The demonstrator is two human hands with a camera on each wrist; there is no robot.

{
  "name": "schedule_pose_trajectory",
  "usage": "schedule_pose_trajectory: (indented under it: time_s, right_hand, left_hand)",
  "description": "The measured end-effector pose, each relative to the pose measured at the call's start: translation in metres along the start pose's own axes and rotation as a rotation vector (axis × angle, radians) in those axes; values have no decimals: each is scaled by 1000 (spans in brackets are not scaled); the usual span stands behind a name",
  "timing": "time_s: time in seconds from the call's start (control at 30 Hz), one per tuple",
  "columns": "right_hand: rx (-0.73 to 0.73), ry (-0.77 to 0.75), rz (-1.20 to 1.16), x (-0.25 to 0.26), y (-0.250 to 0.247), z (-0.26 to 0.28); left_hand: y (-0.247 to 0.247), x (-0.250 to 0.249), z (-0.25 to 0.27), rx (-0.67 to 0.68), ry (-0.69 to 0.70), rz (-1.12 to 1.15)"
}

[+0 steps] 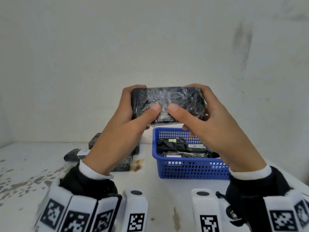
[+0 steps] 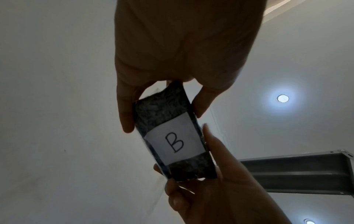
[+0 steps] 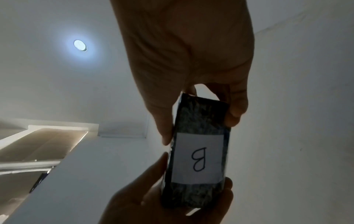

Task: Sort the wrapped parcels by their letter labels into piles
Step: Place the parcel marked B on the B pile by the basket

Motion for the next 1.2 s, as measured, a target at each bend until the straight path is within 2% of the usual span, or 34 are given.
schedule_pose_trajectory:
  time_s: [0.3, 0.5, 0.67, 0.8, 0.93, 1.07, 1.2]
  right_hand:
    - [-36, 9, 14, 0, 1, -1]
    - [-5, 30, -44, -2, 0, -1]
    - [-8, 50, -100, -1, 1, -1]
    - [-44, 62, -48, -4, 4, -2]
    - [-49, 30, -5, -6, 5, -2]
    - [-5, -32, 7, -2, 4, 0]
    - [-2, -45, -10, -2, 3, -1]
  left_hand:
    - [-2, -2, 1, -62, 6, -30]
    - [-8, -2, -1, -88, -4, -5]
    - [-9, -3, -2, -66, 2, -2]
    - [-4, -4, 1, -38, -4, -36]
    - [-2, -3, 1, -59, -1, -124]
    - [-5, 5, 0, -47, -96, -153]
    - [-8, 5, -2, -80, -76, -35]
Point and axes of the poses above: each hand's wrist, its own z-axis away from the middle knuckle, its own y-axis out of the palm, x = y × z, the point moved 5 cm from there along -z, towards the middle knuckle, and after that the axes turned 1 degree about y, right-handed, at the moved point
